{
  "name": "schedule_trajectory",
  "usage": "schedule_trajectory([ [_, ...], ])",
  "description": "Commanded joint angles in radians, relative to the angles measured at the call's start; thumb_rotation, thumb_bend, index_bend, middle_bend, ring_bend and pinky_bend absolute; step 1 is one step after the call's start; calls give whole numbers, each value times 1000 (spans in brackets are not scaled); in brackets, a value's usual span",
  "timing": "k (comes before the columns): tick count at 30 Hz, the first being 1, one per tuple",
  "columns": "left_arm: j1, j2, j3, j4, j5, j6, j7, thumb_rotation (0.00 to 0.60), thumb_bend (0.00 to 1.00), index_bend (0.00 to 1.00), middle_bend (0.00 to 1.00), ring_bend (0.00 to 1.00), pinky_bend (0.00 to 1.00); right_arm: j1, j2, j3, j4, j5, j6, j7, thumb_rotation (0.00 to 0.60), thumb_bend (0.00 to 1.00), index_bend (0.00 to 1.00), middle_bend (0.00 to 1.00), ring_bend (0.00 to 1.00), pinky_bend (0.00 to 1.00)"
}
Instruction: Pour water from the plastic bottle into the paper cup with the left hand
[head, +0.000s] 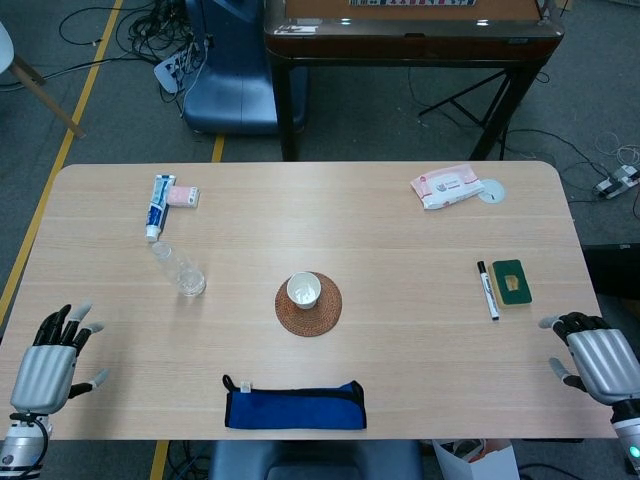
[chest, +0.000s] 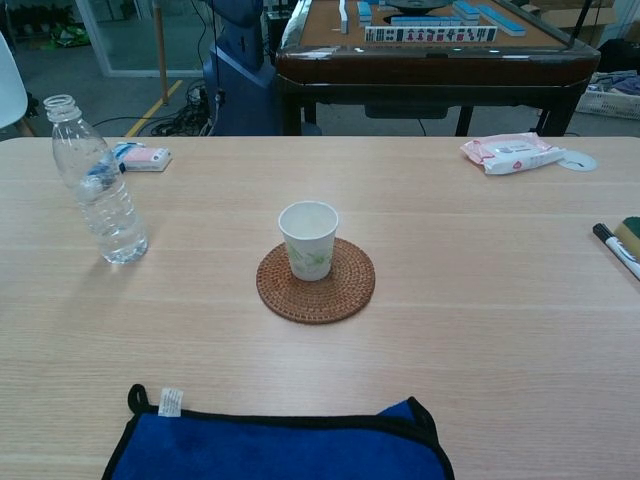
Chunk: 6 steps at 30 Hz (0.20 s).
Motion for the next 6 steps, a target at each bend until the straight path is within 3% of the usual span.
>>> schedule_trajectory([
  [1, 11, 26, 3, -27, 5, 5, 5, 600, 119, 305, 120, 0, 90, -1, 1, 0, -2, -3, 3, 0, 600, 310, 336, 345, 247, 327],
  [6, 18, 34, 1, -33, 14, 6, 18, 600, 119, 305, 120, 0, 90, -2, 2, -2, -5, -8, 5, -3, 600, 310, 336, 345, 247, 327],
])
